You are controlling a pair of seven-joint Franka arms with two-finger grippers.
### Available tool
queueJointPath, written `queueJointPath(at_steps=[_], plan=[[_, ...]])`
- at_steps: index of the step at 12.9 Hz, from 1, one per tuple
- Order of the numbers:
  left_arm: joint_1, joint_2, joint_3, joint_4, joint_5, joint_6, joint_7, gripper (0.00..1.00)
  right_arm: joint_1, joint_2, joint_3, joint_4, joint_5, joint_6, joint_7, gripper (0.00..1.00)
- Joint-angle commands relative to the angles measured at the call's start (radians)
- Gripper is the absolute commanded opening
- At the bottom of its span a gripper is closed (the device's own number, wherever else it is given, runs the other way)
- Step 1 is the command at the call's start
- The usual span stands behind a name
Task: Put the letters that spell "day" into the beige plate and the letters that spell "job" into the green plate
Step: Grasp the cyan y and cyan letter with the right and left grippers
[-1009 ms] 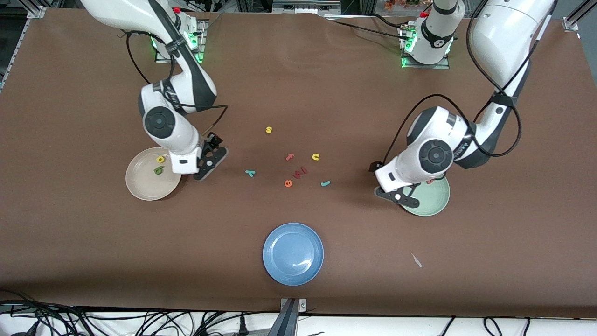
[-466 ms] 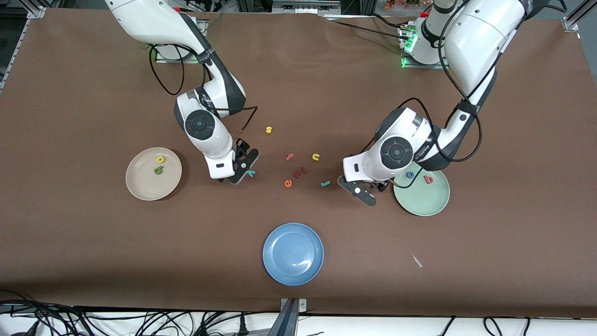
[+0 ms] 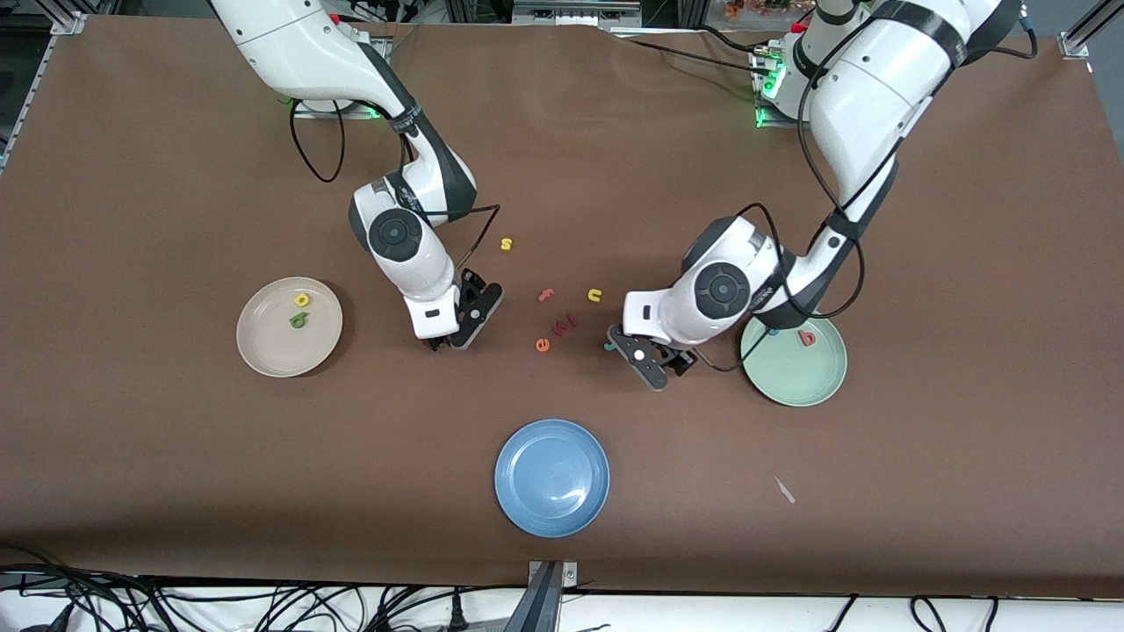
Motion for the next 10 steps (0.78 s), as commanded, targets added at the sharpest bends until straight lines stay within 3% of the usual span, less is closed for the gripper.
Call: queueJointPath(at_steps=[1,4,10], plan=[[-0.038,0.034,0.006,0.032,0.05,0.055,0.006,1.0,0.005,0.036,-0.005,0.024,0.002,0.026,-0.025,0.99],[-0.047,0.059,0.009,0.03,0.053,0.093,0.006,0.99,0.005,0.052,-0.004,0.027,0.001,0.041,-0.025,0.9],[-0.073,0.082,0.018,0.03,0.142,0.095,0.009,0.85,0.011,0.065,-0.004,0.027,-0.002,0.055,-0.031,0.65]])
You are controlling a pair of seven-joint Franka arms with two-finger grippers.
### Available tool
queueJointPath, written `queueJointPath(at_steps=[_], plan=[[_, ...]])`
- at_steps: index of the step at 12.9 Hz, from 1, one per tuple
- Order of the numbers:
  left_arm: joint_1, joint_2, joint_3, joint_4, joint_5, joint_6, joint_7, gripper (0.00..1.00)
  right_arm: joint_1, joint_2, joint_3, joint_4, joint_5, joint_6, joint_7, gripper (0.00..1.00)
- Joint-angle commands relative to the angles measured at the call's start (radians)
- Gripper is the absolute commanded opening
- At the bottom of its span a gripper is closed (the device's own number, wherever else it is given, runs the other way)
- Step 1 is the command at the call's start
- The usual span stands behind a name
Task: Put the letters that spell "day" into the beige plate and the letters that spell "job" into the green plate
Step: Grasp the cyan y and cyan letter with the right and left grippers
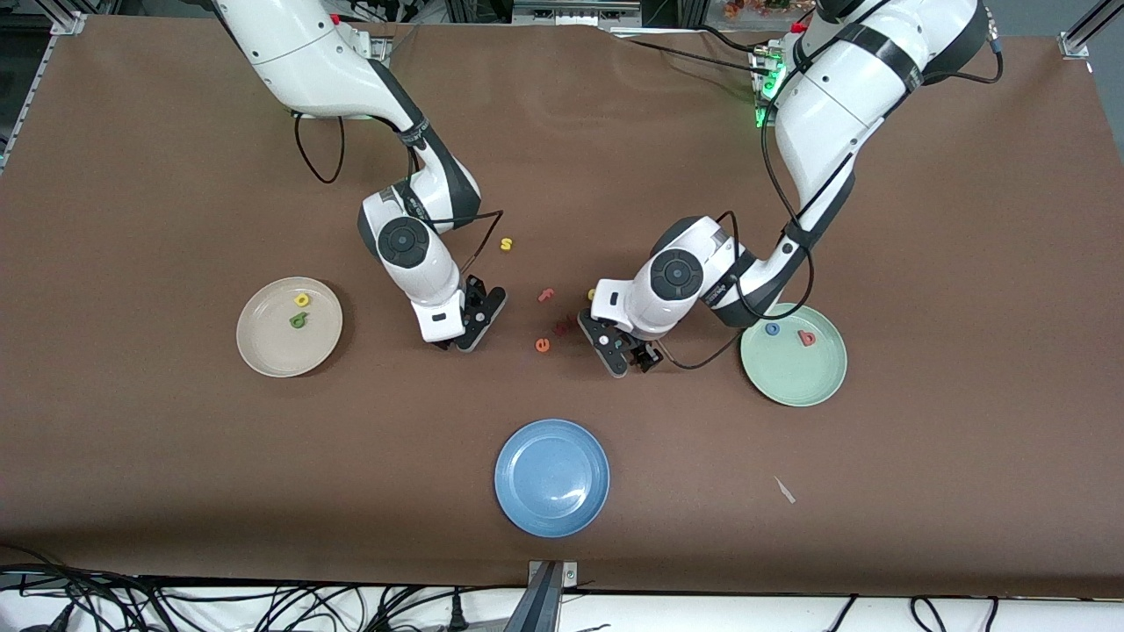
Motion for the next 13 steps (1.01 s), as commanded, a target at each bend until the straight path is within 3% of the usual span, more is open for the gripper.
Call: queueJointPath(at_steps=[1,3,8,12,13], plan=[[-0.019,0.017,0.011,0.028,0.035,0.015,0.007,0.82,0.008,0.018,-0.003,0.024,-0.001,0.006,-0.014,0.62],[-0.019,0.023,0.012,0.028,0.038,0.046,0.008,0.76,0.008,0.018,-0.003,0.024,0.0,0.006,-0.007,0.58],[-0.021,0.029,0.011,0.028,0.072,0.049,0.002,0.71,0.009,0.018,0.0,0.024,0.0,0.005,-0.003,0.43],[-0.035,0.029,0.012,0.029,0.08,0.049,0.002,0.06,0.008,0.016,0.0,0.024,0.002,0.005,-0.003,0.28],[-0.033,0.027,0.012,0.028,0.095,0.049,0.001,0.0,0.008,0.018,0.0,0.024,0.002,0.005,-0.003,0.25]])
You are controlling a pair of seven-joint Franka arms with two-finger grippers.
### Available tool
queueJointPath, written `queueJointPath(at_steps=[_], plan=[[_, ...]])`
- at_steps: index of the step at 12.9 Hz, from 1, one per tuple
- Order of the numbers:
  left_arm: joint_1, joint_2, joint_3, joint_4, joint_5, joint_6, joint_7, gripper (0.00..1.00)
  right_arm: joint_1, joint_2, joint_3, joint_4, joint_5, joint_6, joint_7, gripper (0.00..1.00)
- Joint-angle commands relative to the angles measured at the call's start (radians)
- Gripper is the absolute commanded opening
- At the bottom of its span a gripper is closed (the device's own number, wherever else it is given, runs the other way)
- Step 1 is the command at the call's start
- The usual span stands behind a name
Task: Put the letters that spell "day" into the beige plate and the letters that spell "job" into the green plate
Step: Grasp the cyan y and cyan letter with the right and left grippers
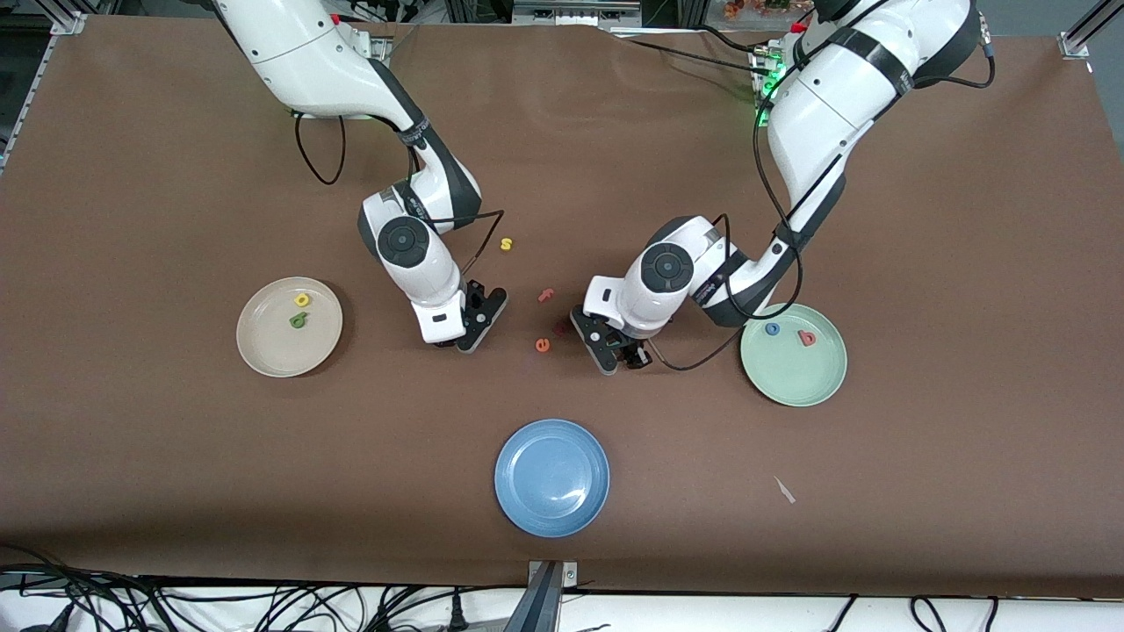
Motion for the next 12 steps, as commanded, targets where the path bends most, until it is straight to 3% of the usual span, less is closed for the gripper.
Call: queueJointPath(at_steps=[1,6,12], plan=[[-0.013,0.015,0.007,0.018,0.045,0.004,0.001,0.0,0.008,0.018,0.001,0.013,0.002,0.002,-0.002,0.23],[0.001,-0.004,0.009,0.018,0.051,-0.007,0.009,0.0,0.005,0.013,0.003,0.013,0.007,-0.003,-0.007,0.11],[0.111,-0.083,-0.007,0.018,0.045,-0.163,0.057,0.0,-0.002,-0.034,-0.002,0.028,0.016,-0.122,0.0,0.09]])
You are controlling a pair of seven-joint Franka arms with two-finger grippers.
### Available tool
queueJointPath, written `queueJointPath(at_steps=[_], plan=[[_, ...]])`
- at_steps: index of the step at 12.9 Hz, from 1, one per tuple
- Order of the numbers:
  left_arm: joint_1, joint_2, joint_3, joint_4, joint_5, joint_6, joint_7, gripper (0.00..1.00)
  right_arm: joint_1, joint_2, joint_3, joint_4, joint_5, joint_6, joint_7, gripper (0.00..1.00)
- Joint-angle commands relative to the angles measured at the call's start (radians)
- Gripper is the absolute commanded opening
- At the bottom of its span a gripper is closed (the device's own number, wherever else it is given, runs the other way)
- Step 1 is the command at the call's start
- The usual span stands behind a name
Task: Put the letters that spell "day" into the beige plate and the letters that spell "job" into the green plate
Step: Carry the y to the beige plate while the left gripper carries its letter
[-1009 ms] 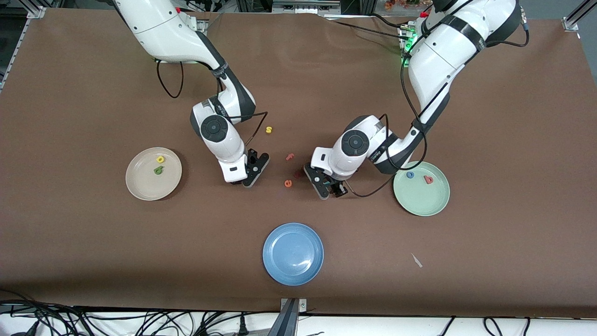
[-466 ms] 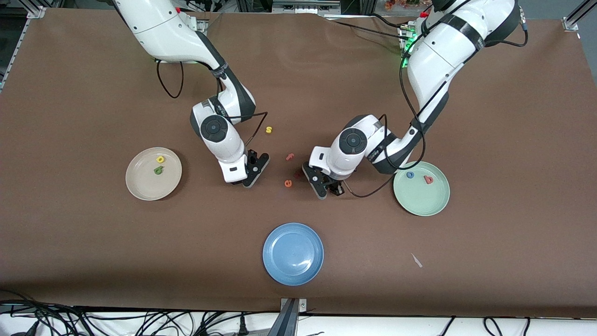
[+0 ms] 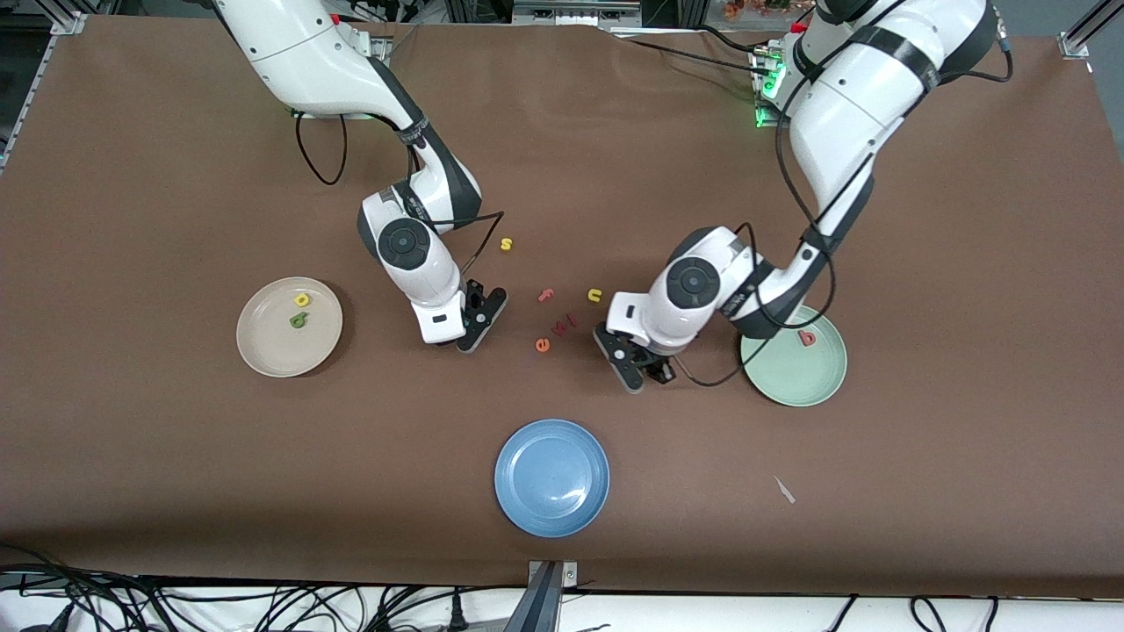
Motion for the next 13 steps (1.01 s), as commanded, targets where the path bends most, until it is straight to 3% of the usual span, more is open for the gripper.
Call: queueJointPath(at_steps=[1,7,13], plan=[[0.043,-0.077,-0.013,-0.011,0.022,-0.112,0.014,0.0,-0.001,-0.033,-0.004,0.02,0.015,-0.093,0.004,0.09],[0.142,-0.157,-0.005,-0.011,0.034,-0.223,0.014,0.0,-0.02,-0.137,-0.044,0.02,0.02,-0.291,0.072,0.02],[0.225,-0.189,-0.005,-0.012,0.034,-0.295,0.052,0.0,-0.018,-0.192,-0.209,0.016,0.02,-0.464,0.072,0.02]])
